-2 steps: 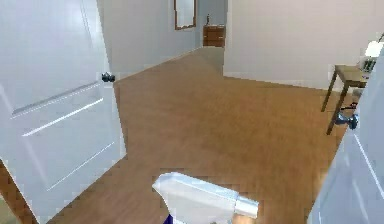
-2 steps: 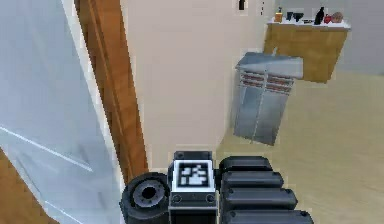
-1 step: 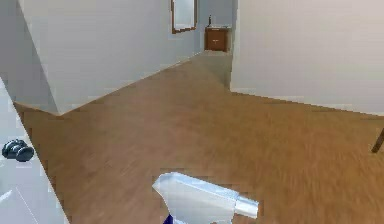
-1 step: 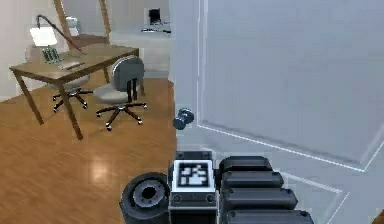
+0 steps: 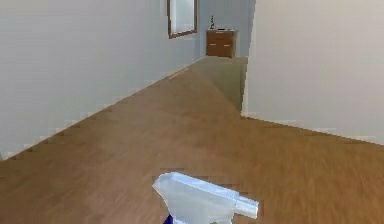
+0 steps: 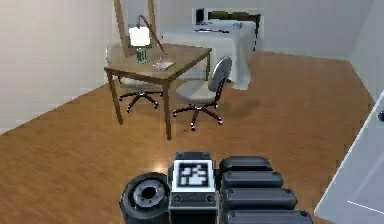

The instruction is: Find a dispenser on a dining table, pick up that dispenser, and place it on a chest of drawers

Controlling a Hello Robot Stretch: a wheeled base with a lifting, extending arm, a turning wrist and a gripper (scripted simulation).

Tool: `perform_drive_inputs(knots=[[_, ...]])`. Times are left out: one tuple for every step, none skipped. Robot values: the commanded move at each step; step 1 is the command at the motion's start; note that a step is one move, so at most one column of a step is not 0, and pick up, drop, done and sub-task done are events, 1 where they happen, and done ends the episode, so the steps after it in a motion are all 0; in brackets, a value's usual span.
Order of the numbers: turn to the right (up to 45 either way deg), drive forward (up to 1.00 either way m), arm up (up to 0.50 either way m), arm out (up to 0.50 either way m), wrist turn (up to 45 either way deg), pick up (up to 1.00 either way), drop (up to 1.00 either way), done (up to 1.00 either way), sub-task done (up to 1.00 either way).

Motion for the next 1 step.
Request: perform_drive_inputs(knots=[[3.0,0.00,0.00,0.00,0.0,0.00,0.00,0.00,0.00]])
